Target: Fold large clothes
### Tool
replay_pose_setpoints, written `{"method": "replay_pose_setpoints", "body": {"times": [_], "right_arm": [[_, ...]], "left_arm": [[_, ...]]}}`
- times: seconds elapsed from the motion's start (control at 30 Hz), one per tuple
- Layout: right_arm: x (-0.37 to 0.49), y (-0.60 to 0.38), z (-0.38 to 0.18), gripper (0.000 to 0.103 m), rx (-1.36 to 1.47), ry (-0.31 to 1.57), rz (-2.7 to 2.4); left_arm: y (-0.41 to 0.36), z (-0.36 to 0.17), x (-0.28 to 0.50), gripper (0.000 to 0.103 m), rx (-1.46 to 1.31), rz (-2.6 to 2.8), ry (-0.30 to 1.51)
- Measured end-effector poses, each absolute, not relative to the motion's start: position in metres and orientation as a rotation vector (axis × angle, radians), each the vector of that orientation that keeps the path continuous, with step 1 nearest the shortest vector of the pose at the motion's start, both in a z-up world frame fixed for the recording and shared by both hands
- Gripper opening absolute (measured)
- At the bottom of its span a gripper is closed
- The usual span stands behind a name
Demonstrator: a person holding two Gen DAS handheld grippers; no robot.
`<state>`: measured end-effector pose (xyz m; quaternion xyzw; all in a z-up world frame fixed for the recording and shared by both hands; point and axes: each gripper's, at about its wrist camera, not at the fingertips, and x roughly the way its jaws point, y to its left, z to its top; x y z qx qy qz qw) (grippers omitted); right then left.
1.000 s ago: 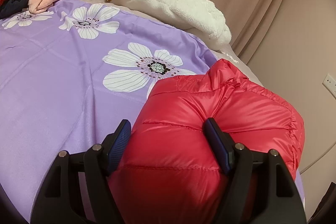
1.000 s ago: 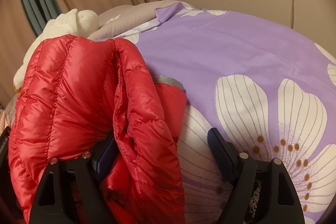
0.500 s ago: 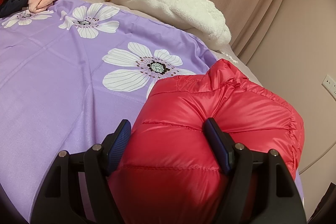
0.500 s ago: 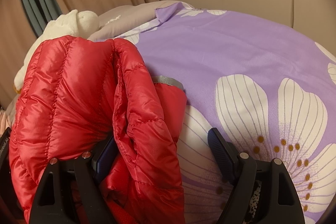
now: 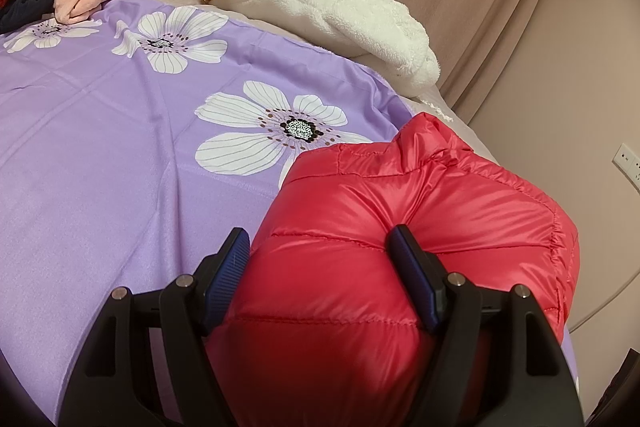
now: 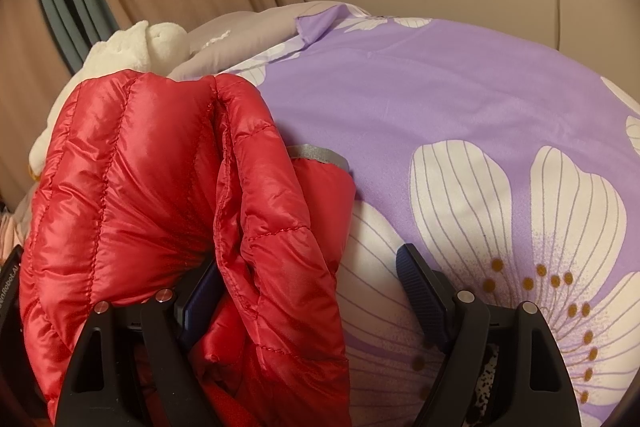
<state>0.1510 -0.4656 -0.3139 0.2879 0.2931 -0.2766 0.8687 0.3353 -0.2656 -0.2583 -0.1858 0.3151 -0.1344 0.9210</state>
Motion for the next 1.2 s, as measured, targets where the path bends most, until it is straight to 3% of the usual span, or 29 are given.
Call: {"method": "replay_pose_setpoints", "body": {"times": [0.93, 1.03, 1.1, 1.2], "right_arm": [[0.156, -0.471, -0.318, 0.085, 0.672, 0.562, -0.519], [0.16, -0.472, -0.318, 0.086, 0.682, 0.556, -0.509], [0.16, -0.471, -0.318, 0.086, 0.686, 0.553, -0.505], [0.162, -0.47, -0.318, 0.086, 0.698, 0.542, -0.49]], "left_arm": [[-0.27, -0.255, 0.33, 0.077, -0.318, -0.205, 0.629], [-0.269, -0.252, 0.33, 0.08, -0.323, -0.205, 0.646], [-0.263, -0.249, 0.332, 0.087, -0.326, -0.196, 0.681], [-0.249, -0.239, 0.334, 0.088, -0.33, -0.238, 0.745]]}}
